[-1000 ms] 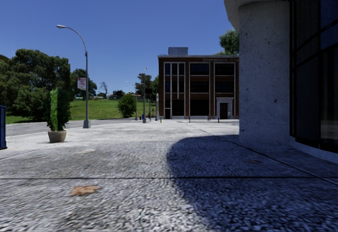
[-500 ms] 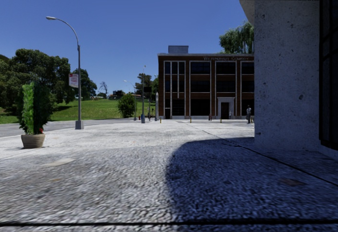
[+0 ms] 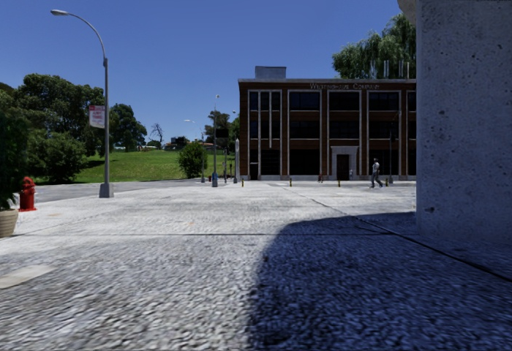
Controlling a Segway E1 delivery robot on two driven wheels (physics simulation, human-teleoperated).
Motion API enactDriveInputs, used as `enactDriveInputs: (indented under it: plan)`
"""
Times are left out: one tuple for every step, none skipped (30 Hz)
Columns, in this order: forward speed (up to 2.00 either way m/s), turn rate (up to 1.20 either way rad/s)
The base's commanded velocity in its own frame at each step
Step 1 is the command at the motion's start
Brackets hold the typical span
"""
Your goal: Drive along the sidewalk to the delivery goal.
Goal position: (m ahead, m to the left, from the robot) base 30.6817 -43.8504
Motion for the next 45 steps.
enactDriveInputs:
  plan:
    - [2.0,0.0]
    - [2.0,0.0]
    - [2.0,0.0]
    - [2.0,0.0]
    - [2.0,0.0]
    - [2.0,0.0]
    - [2.0,0.0]
    - [2.0,0.0]
    - [2.0,0.0]
    - [2.0,0.0]
    - [2.0,0.0]
    - [2.0,0.0]
    - [2.0,0.0]
    - [2.0,0.0]
    - [2.0,0.0]
    - [2.0,0.0]
    - [2.0,0.0]
    - [2.0,0.0]
    - [2.0,0.0]
    - [2.0,0.0]
    - [2.0,0.0]
    - [2.0,0.0]
    - [2.0,0.0]
    - [2.0,0.0]
    - [2.0,0.0]
    - [2.0,0.0]
    - [2.0,0.0]
    - [2.0,0.0]
    - [2.0,0.0]
    - [2.0,0.0]
    - [2.0,0.0]
    - [2.0,0.0]
    - [2.0,0.0]
    - [2.0,0.0]
    - [2.0,0.0]
    - [2.0,0.0]
    - [2.0,0.0]
    - [2.0,0.0]
    - [2.0,0.0]
    - [2.0,0.0]
    - [2.0,0.0]
    - [2.0,0.0]
    - [2.0,0.0]
    - [2.0,0.0]
    - [2.0,0.0]
